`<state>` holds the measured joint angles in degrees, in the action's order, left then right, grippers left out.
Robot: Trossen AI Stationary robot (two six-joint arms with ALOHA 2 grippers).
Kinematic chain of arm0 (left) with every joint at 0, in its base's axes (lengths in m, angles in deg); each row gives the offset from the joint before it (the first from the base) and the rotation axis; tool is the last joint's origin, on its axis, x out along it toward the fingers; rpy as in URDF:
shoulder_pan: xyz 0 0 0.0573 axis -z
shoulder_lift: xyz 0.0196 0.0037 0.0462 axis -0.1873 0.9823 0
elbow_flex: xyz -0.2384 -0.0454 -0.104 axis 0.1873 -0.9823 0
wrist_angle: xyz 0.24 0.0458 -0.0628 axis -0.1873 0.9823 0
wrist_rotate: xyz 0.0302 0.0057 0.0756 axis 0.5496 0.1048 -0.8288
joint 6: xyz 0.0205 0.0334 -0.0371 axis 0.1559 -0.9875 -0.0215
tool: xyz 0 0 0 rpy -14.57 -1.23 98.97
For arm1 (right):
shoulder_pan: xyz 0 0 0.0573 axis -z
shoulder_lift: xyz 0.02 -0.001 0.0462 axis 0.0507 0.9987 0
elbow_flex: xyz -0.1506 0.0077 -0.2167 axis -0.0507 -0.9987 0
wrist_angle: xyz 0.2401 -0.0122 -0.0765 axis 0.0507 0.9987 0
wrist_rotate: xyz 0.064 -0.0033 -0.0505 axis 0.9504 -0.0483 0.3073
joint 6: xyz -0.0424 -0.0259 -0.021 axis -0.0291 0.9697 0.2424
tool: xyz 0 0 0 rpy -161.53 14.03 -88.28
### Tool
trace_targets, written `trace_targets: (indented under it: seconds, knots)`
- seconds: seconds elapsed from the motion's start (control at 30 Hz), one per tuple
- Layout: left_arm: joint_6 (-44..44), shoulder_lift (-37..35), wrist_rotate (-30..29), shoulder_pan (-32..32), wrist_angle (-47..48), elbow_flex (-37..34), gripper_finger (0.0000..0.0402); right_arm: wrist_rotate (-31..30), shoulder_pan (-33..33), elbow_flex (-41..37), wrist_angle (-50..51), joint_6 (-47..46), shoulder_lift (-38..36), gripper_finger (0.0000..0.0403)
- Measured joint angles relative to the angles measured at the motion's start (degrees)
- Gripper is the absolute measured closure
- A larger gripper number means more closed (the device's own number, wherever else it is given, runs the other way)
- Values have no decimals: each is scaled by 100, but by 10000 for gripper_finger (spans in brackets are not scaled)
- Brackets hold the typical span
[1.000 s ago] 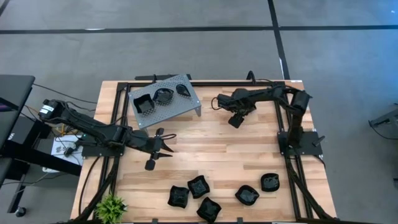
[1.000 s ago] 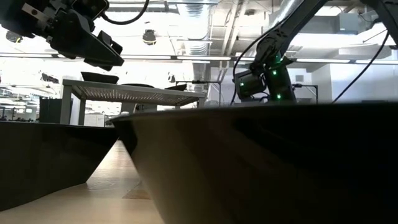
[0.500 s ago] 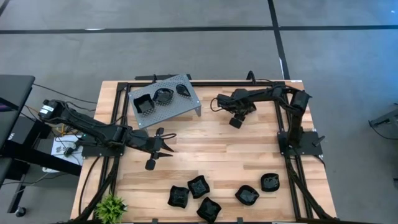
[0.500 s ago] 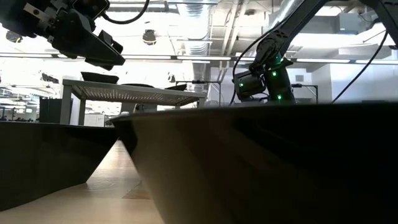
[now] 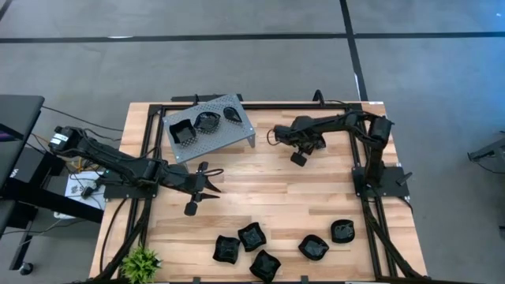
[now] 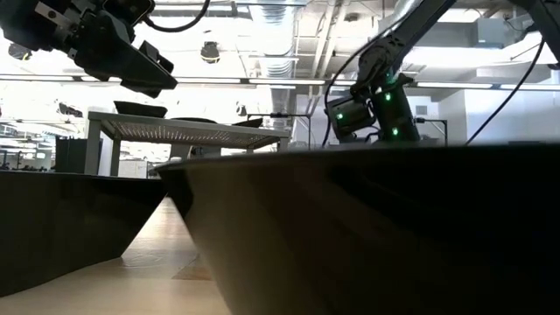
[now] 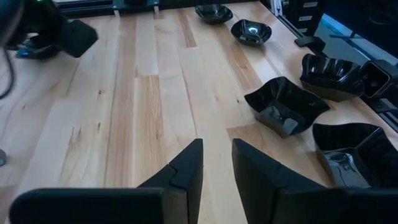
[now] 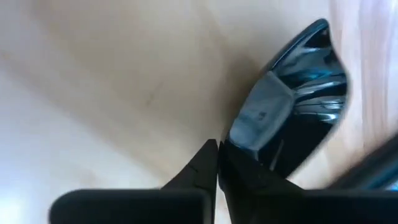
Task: Pick & Place Mini shaped plates
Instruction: Stack the black leaf shaped plate on top of the black leaf shaped plate on the shelf
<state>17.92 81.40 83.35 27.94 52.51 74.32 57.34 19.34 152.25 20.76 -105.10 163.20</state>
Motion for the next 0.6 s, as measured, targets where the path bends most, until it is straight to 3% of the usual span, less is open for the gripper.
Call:
trace_targets:
  seconds: [0.3,0.6]
  knots:
    - [48,0,0,2,-142,0,314,14,-1284,695,1120,-1240,0,397]
    - [49,0,0,2,-217,0,314,301,-2529,1468,979,-1498,-2,398]
